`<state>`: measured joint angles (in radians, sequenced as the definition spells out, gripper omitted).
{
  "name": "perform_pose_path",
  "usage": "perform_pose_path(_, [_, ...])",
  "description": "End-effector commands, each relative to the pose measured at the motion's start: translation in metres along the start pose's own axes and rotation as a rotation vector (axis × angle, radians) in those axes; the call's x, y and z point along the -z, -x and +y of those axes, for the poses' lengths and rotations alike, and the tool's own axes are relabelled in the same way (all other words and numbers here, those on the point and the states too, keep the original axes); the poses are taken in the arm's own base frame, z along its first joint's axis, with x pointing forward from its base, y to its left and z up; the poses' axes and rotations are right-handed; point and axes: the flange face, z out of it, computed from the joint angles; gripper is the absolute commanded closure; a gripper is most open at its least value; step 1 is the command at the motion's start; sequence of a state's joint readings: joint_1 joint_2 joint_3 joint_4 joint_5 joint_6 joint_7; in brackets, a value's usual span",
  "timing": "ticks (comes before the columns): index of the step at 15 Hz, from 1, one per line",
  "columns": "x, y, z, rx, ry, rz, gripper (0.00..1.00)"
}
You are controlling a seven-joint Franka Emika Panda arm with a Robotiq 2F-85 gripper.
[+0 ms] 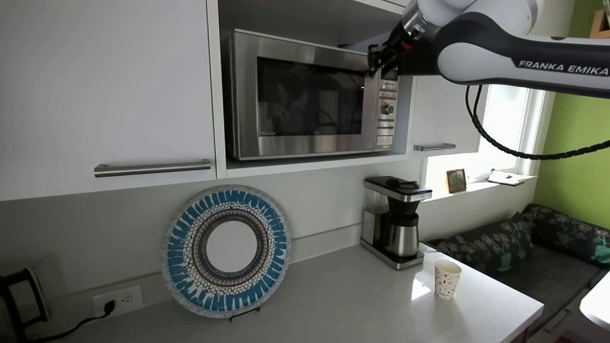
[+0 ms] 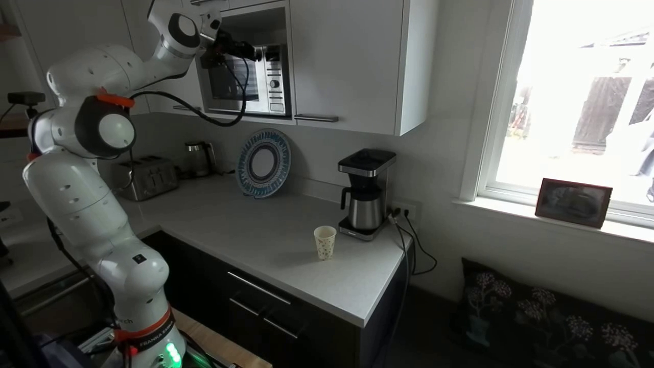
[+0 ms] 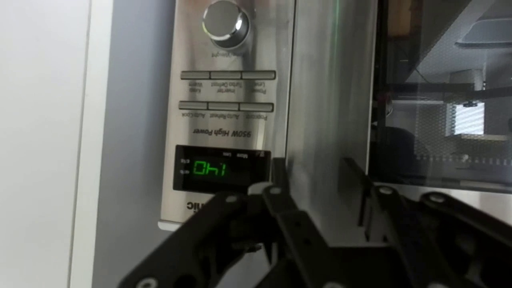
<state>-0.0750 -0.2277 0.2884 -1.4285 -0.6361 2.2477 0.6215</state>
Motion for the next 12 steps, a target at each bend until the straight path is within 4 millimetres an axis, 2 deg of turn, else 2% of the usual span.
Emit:
perform_pose_path(1, [0.011,-0.004,0.003,0.022,-0.003,-0.063,0.29])
perform_pose_path(5, [0.029,0.002,0.015,0.048,-0.105,-0.106,0.01])
perform_pose_path(9, [0.027,0.007,0.056,0.089,-0.195,-0.129,0.0])
perform_pose_path(12, [0.023,0.025,0.088,0.102,-0.229,-0.194,0.0])
